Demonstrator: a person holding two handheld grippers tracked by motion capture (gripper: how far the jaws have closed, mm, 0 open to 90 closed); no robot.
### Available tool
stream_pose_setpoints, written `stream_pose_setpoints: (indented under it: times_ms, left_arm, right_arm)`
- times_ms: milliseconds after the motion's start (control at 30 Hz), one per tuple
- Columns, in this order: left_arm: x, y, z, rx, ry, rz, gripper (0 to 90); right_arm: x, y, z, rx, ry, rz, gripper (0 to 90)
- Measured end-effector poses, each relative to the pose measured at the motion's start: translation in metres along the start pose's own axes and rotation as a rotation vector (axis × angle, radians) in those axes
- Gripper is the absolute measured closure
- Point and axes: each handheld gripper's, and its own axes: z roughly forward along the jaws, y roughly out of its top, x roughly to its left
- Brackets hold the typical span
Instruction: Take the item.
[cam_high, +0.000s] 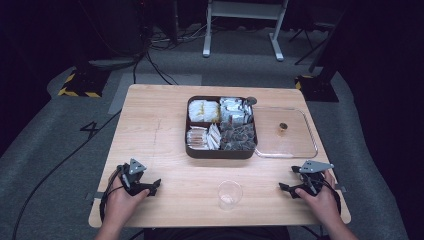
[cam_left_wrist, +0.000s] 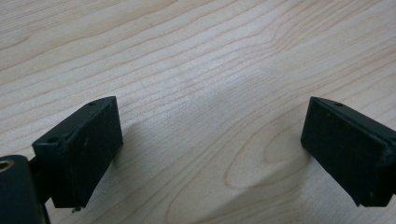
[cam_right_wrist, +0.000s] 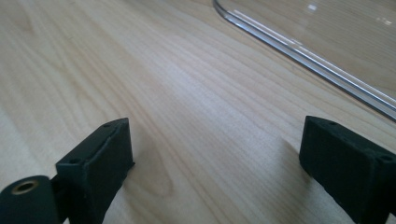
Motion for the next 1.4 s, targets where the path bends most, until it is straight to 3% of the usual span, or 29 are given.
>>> stream_pose_setpoints:
  times_ms: [233,267,333,367,400,500,533,700,767,900,967,1167,1333,1400]
  left_arm:
    - [-0.002,-0.001,-0.001,-0.013,0.015,-0.015,9.6]
    - [-0.002,-0.001,-0.001,-0.013,0.015,-0.015,12.1]
    - [-0.003,0.001,-0.004,-0.006,0.031,-0.025,25.1]
    - [-0.004,0.003,-0.006,0.003,0.030,-0.026,25.1]
    - [-0.005,0.006,-0.008,0.025,0.012,-0.020,33.4]
    - [-0.006,0.007,-0.008,0.026,0.000,-0.020,36.9]
    - [-0.010,0.011,-0.011,0.027,-0.023,-0.036,38.1]
    - [-0.017,0.021,-0.018,0.008,-0.052,-0.031,38.0]
    - [-0.023,0.026,-0.020,0.031,-0.098,-0.040,39.6]
    - [-0.031,0.035,-0.022,0.041,-0.112,-0.006,39.0]
    - [-0.036,0.045,-0.026,0.018,-0.123,0.006,38.8]
    - [-0.043,0.061,-0.031,0.001,-0.124,0.018,39.6]
    - [-0.056,0.081,-0.030,-0.040,-0.118,0.017,38.5]
    - [-0.061,0.089,-0.029,-0.046,-0.115,0.041,35.8]
  right_arm:
    - [0.001,0.001,0.001,0.005,-0.006,0.004,8.2]
    - [0.001,0.001,0.001,0.005,-0.006,0.004,8.2]
    - [0.001,0.001,0.001,0.005,-0.007,0.003,8.2]
    - [0.001,0.001,0.001,0.005,-0.006,0.004,8.2]
    - [0.001,0.001,0.001,0.005,-0.006,0.004,8.2]
    - [0.001,0.001,0.001,0.005,-0.008,0.002,8.6]
    - [0.002,0.001,0.001,0.002,-0.007,0.003,9.3]
    - [0.002,0.000,0.000,0.000,-0.008,0.004,10.5]
    - [0.002,0.000,0.000,-0.001,-0.007,0.005,10.5]
    - [0.002,-0.001,-0.001,-0.001,-0.001,-0.002,10.6]
    - [0.001,-0.001,-0.002,-0.004,0.001,-0.005,12.5]
    - [0.002,-0.002,-0.002,-0.006,0.001,-0.006,12.8]
    - [0.002,-0.002,-0.003,-0.008,0.002,-0.007,13.8]
    - [0.002,-0.002,-0.003,-0.008,0.003,-0.006,14.3]
